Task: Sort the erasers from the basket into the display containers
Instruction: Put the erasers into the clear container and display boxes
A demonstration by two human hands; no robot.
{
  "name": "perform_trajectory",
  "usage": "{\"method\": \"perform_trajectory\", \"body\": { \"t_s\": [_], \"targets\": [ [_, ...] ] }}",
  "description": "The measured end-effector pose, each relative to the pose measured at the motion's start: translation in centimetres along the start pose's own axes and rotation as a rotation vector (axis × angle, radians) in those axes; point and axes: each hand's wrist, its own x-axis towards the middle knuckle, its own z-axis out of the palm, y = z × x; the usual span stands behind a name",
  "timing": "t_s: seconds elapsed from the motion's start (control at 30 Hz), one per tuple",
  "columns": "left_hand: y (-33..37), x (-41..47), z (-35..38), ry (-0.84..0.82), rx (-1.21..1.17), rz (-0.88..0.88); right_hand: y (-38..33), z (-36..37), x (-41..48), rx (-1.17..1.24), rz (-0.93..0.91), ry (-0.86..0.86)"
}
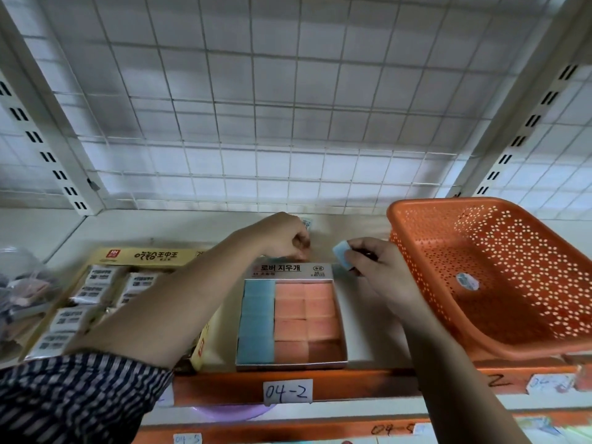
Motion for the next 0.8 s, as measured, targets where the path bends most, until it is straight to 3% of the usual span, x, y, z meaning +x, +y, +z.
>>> {"method": "perform_trajectory", "body": {
  "t_s": [0.13,0.47,0.63,0.8],
  "targets": [
    [0.2,0.1,0.1,0.022,0.022,0.007,-0.1,-0.4,-0.4,0.128,0.008,-0.07],
    [0.8,-4.9,-2.9,0.256,-0.201,-0.028,-1.2,0.3,-1.3,0.277,0.04,-0.253],
    [0.9,-7.9,-2.5,0.296,-0.43,-0.06,-1.5,0.6,-1.4,0.294,-0.017,-0.306],
    [0.6,-9.4,-1.7,0.249,-0.767,-0.076,-0.9,1.3,-1.4,0.281,-0.061,-0.217]
  ]
}}
